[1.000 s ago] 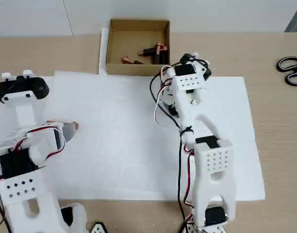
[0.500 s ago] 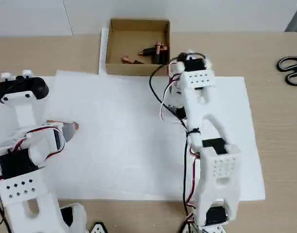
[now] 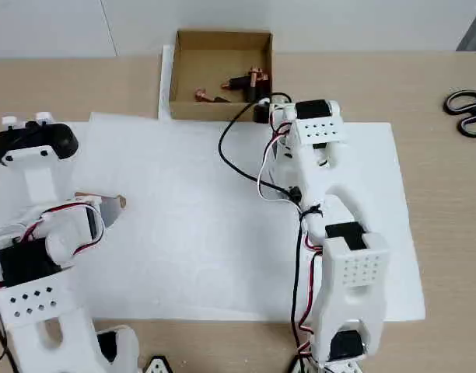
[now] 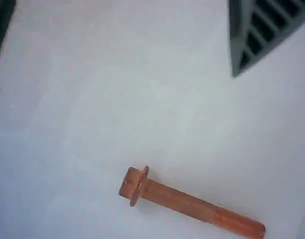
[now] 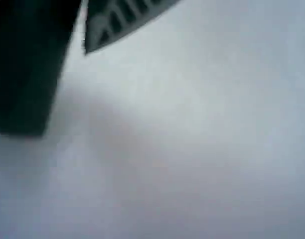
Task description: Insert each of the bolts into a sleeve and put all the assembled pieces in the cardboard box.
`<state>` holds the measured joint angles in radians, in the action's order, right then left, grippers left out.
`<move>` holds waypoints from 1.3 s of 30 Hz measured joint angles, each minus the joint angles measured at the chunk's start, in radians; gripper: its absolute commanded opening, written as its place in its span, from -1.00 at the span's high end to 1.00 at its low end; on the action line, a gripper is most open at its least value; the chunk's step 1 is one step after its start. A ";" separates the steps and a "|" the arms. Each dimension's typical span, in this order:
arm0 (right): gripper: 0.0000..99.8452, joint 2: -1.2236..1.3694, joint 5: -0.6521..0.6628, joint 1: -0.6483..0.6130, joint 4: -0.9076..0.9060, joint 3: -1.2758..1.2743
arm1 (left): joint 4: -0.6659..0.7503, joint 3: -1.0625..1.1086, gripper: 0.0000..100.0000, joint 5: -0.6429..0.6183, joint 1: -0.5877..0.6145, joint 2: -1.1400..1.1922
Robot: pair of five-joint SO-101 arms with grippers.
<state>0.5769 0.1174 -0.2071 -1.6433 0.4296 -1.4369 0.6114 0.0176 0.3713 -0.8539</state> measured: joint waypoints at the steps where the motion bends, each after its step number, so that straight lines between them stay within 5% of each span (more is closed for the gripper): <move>1: 0.47 0.008 0.000 0.002 0.003 0.000 | 0.000 0.000 0.43 0.000 0.000 0.000; 12: 0.49 0.049 0.000 -0.002 0.025 0.000 | -0.018 0.002 0.43 0.000 0.000 0.000; 23: 0.72 0.089 0.000 0.005 0.026 0.002 | -0.035 0.002 0.43 0.000 0.000 0.000; 27: 1.00 0.091 0.031 0.006 0.028 0.003 | -0.035 0.002 0.43 0.000 0.000 0.000; 39: 0.99 0.060 0.046 0.034 -0.012 0.000 | -0.137 -0.038 0.43 0.043 0.000 0.015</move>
<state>0.6368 0.1634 -0.1734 -1.6556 0.4296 -1.5735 0.5731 0.0606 0.3713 -0.8385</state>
